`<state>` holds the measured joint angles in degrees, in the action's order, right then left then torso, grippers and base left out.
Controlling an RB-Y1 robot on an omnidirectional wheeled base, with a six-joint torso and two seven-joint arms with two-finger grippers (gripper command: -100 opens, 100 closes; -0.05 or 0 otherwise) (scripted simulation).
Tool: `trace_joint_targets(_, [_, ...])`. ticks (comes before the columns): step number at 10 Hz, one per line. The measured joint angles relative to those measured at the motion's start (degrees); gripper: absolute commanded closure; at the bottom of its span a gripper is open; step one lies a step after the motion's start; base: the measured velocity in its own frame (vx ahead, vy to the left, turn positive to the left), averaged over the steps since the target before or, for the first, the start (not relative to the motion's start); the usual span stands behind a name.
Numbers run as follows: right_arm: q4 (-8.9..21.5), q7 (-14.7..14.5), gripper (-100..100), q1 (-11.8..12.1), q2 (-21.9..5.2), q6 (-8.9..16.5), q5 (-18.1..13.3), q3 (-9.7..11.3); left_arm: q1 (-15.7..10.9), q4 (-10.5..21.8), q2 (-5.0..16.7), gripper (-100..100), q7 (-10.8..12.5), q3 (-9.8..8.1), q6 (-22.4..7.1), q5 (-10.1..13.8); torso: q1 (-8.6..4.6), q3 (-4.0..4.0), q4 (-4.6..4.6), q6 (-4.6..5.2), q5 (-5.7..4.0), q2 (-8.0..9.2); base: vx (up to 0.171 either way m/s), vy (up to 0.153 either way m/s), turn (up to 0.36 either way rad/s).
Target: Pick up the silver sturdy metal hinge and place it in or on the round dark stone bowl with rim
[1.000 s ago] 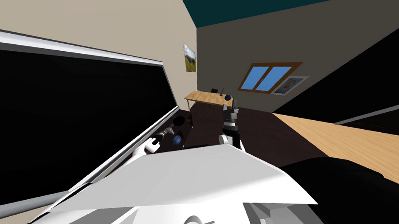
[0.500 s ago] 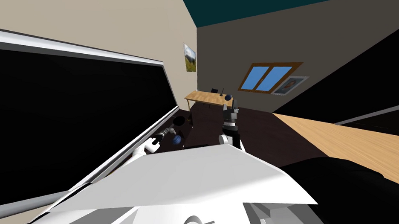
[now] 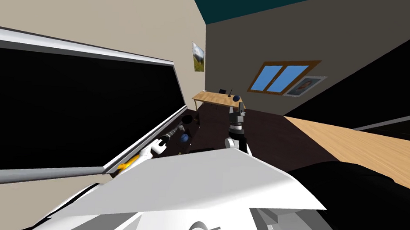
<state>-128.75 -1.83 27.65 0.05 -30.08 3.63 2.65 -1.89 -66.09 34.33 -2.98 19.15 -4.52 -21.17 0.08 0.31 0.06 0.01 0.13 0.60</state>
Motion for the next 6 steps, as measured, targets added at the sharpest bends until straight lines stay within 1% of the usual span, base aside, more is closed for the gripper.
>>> trace_joint_targets(1, [0.00,0.00,0,0.00,0.00,0.00,0.00,0.00,-0.27,-1.08,0.29,-100,0.59,0.39,-0.64,-0.22,-0.02,-0.03,-0.01,0.01,0.00,-0.04,-0.159,0.025,0.012])
trace_joint_targets(2, [0.00,0.00,0,0.00,0.00,0.00,0.00,0.00,-0.35,-2.29,0.77,-100,1.15,0.66,-1.28,-0.41,-0.14,-0.07,-0.03,0.02,-0.02,-0.13,-0.001,-0.067,-0.135])
trace_joint_targets(3, [0.00,0.00,0,0.01,0.01,0.00,0.00,0.01,-0.23,-2.27,1.48,-100,1.32,0.58,-1.42,-0.19,-0.45,-0.33,-0.11,0.06,-0.08,-0.61,0.114,-0.102,-0.095])
trace_joint_targets(4, [0.00,0.00,0,0.03,0.01,-0.01,0.00,0.01,0.08,-1.87,1.72,-100,1.15,0.26,-1.15,-0.10,-0.60,-0.58,-0.21,0.05,-0.12,-1.04,0.142,-0.089,-0.027])
trace_joint_targets(6, [-0.01,0.00,0,0.04,0.01,-0.01,0.00,0.01,1.37,-2.83,2.93,-100,0.73,0.33,-1.59,0.85,-0.59,-0.80,-0.30,0.04,-0.12,-1.41,0.185,-0.080,-0.042])
